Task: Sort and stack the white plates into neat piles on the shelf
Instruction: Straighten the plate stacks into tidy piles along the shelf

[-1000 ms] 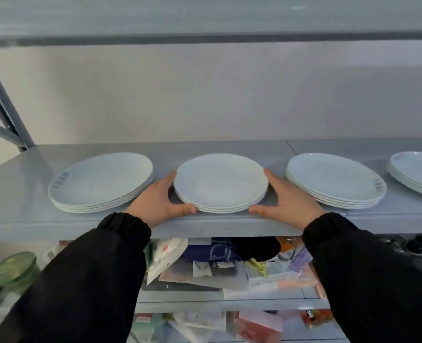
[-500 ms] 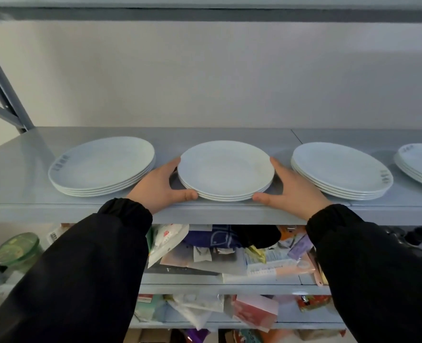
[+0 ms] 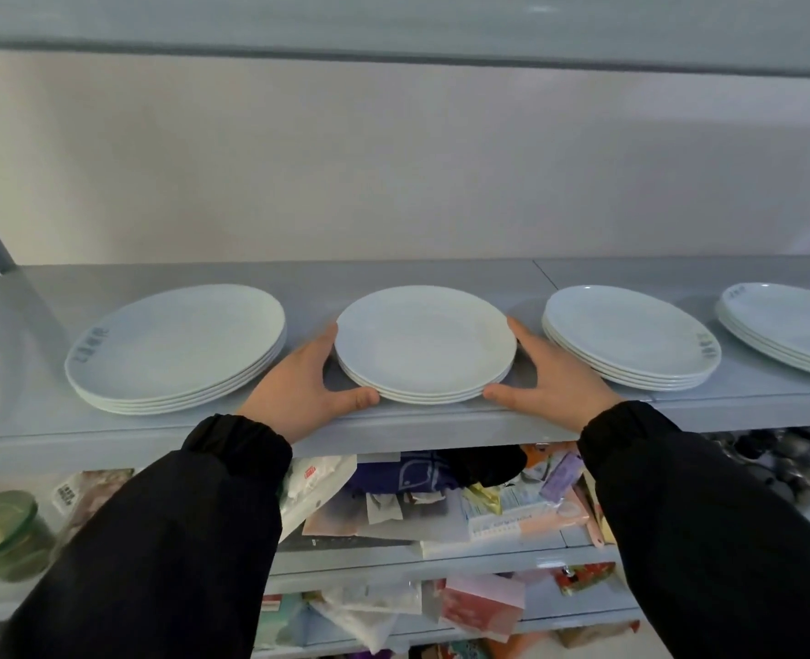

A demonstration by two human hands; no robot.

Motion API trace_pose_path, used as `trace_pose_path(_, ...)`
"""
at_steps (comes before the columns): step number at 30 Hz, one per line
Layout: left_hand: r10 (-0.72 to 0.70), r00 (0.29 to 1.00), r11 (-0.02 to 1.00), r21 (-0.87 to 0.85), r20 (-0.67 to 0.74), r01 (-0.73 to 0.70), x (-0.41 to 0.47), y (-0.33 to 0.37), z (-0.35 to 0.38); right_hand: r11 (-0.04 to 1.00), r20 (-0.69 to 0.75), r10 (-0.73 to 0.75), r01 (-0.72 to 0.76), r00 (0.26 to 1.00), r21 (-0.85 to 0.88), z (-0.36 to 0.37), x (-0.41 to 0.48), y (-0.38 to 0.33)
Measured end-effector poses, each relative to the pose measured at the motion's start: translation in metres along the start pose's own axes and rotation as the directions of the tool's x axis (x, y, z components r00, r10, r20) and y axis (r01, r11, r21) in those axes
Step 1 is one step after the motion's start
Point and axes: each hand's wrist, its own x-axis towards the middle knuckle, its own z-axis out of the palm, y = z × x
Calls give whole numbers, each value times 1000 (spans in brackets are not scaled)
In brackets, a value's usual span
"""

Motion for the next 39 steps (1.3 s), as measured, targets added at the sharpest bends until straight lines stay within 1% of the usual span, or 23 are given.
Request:
trace_pose_path(2, -9, 1000, 999, -32, -21, 8, -3, 2, -2, 1000, -25, -5, 5, 1000, 8, 1, -1, 0)
trace_pose_path(3, -52, 997, 995, -83, -56, 47, -5, 2, -3, 1000, -51, 10, -10, 999, 18, 2, -3, 0)
trace_pose_path(5, -153, 971, 972, -203, -183, 114, -10, 2, -3, 997, -139, 19, -7, 990, 81, 2, -12, 3)
trace_pose_path(6, -162, 955, 969, -221, -249, 107, -12, 5, -1, 993, -177, 0, 21, 984, 113, 0, -18, 6)
trace_pose_path(8, -112, 936, 983, -177, -334, 55, -15, 22, 10, 990, -223, -75, 100, 972, 101, -11, -33, 14)
trace_pose_path(10, -14, 934, 996, -89, -356, -19, -12, 54, 29, 988, -256, -139, 151, 957, 29, -34, -45, 26)
trace_pose_path(12, 78, 938, 993, -56, -337, -102, -4, 93, 57, 990, -290, -139, 142, 947, -12, -62, -53, 49)
trace_pose_path(14, 132, 946, 984, -77, -296, -162, 7, 130, 87, 996, -295, -93, 86, 951, -36, -91, -59, 80)
trace_pose_path(17, 191, 960, 979, -35, -203, -202, 28, 174, 136, 998, -214, -11, -3, 977, -67, -125, -68, 131)
trace_pose_path(19, 148, 982, 989, -10, -118, -150, 44, 191, 165, 996, -134, 40, -50, 990, -75, -137, -71, 162)
trace_pose_path(21, 48, 998, 999, 0, -43, -48, 60, 199, 185, 994, -63, 60, -66, 996, -83, -143, -70, 186)
trace_pose_path(22, 2, 999, 1000, 1, -34, -2, 66, 199, 191, 995, -42, 54, -58, 998, -87, -144, -69, 196)
trace_pose_path(24, -47, 997, 998, -33, -63, 45, 75, 195, 194, 997, -25, 30, -31, 999, -75, -144, -67, 206)
trace_pose_path(29, -76, 994, 997, -32, -85, 74, 81, 194, 197, 998, 1, -24, 24, 1000, -51, -142, -60, 214)
trace_pose_path(35, -109, 991, 993, -59, -77, 104, 78, 197, 197, 997, -28, -20, 22, 999, 73, -142, -61, 221)
trace_pose_path(39, -123, 990, 990, -76, -69, 118, 76, 198, 197, 998, -54, -17, 20, 998, 55, -141, -62, 223)
